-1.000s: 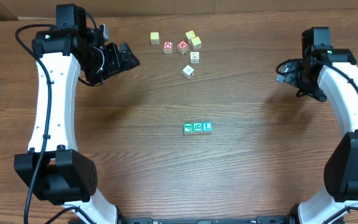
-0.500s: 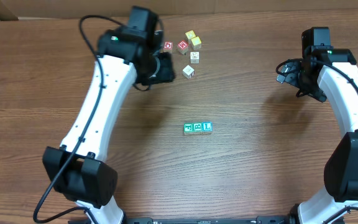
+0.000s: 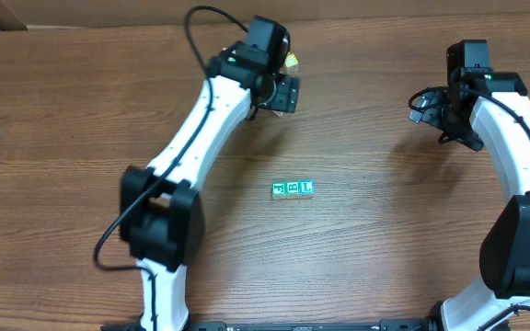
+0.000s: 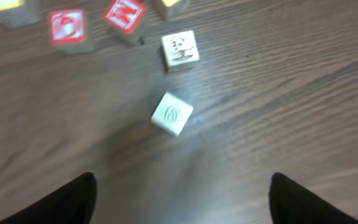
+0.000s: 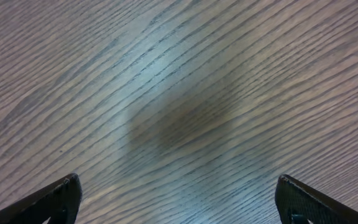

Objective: Flip 5 blocks
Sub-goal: 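Move the left gripper over the white block marked 6 in the cluster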

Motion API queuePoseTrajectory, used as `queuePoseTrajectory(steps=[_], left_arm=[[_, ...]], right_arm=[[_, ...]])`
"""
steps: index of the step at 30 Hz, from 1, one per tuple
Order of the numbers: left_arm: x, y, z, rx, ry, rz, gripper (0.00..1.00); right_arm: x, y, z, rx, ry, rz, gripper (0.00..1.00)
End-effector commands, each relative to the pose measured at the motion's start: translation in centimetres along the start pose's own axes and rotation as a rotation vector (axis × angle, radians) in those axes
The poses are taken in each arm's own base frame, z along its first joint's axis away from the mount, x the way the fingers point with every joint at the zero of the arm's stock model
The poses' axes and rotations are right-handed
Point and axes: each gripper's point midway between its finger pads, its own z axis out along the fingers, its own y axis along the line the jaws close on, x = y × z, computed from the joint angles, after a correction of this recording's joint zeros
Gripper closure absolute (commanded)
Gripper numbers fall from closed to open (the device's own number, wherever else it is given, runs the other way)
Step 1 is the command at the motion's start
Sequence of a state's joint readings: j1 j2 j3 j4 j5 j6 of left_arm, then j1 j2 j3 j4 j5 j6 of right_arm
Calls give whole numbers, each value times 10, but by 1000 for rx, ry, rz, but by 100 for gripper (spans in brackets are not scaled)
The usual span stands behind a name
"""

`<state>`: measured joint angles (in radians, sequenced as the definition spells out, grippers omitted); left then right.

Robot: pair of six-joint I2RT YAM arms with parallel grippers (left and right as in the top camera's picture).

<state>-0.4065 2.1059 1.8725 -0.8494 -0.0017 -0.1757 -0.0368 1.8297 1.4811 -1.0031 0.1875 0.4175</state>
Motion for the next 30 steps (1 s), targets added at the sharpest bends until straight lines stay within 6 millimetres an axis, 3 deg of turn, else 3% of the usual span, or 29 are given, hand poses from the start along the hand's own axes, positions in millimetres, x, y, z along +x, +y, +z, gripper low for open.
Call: queuePoseTrajectory(steps=[1,7,10,15,18,25,27,30], left_arm=[[-7,4,28,-24,-18,148,22],[-12,12,64,-76,-42,220,22],[-1,14,84,-76,-6,229,26],[8,16,91,-78,27,266,32],[8,6,92,-21,23,295,36],[12,4,104,-9,29,309,50],[11,5,106,-11,23,309,51],[2,3,106,-9,-14,318,60]], right_arm=[[-7,2,-9,-15,-31,-1,0],[-7,2,-9,-15,-31,-2,0],[-7,2,-9,-15,-31,-2,0],[-7,2,-9,-15,-31,-1,0],[-7,2,-9,-15,-31,-2,0],[-7,2,-9,-15,-31,-2,0],[-7,2,-9,-15,-31,-2,0],[-7,2,-9,-15,-31,-1,0]])
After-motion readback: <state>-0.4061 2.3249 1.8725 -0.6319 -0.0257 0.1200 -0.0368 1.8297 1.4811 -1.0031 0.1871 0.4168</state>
